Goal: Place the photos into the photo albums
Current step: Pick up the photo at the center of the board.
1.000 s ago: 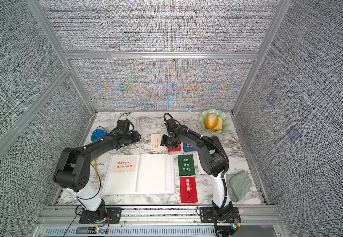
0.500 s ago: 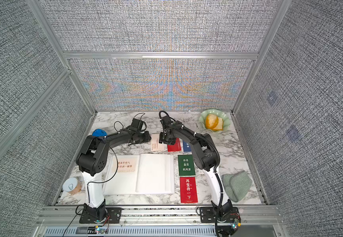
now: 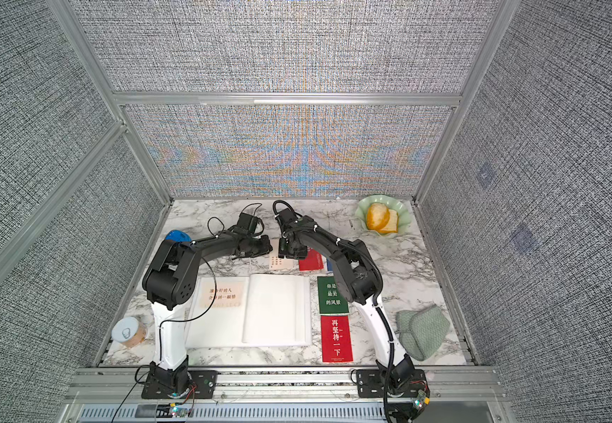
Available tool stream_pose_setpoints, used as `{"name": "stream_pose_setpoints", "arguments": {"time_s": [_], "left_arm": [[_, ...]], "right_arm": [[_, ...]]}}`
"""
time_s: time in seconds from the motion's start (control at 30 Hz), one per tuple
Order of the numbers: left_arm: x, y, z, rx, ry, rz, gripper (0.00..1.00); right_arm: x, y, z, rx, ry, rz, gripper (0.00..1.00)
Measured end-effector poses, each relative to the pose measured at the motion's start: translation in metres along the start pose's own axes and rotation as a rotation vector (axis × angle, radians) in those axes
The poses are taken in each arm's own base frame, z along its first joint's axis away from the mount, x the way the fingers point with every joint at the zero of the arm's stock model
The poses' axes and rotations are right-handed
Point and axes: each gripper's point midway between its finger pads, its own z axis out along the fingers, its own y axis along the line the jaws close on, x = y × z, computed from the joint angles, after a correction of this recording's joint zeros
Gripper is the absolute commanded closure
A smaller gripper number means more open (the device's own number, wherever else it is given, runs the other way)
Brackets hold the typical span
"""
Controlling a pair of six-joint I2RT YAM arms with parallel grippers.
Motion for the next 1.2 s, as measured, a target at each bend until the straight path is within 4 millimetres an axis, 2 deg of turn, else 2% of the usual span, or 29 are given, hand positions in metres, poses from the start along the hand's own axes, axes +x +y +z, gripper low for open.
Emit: {"name": "stream_pose_setpoints", "arguments": {"time_s": [0.23, 0.6, 0.77, 1.0, 1.1, 1.2], "left_arm": [[0.003, -0.001, 0.001, 0.017, 0.003, -0.014, 0.81], [0.007, -0.002, 0.0, 0.041, -0.009, -0.034, 0.81], [0.011, -0.001, -0.002, 0.044, -0.005, -0.04, 0.81], [0.014, -0.001, -0.003, 0.049, 0.001, -0.052, 0.81], [0.015, -0.001, -0.003, 0.048, 0.001, -0.052, 0.81], [0.014, -0.001, -0.003, 0.048, 0.002, -0.052, 0.81]], "right_arm": [[0.009, 0.01, 0.0, -0.001, 0.011, -0.015, 0.44], [0.012, 0.008, -0.004, -0.038, 0.017, 0.015, 0.44], [0.003, 0.004, -0.015, -0.082, -0.009, 0.054, 0.44], [-0.008, 0.011, -0.031, -0.158, -0.048, 0.077, 0.44], [-0.008, 0.012, -0.031, -0.159, -0.049, 0.076, 0.44], [-0.007, 0.009, -0.022, -0.144, -0.036, 0.075, 0.44]]}}
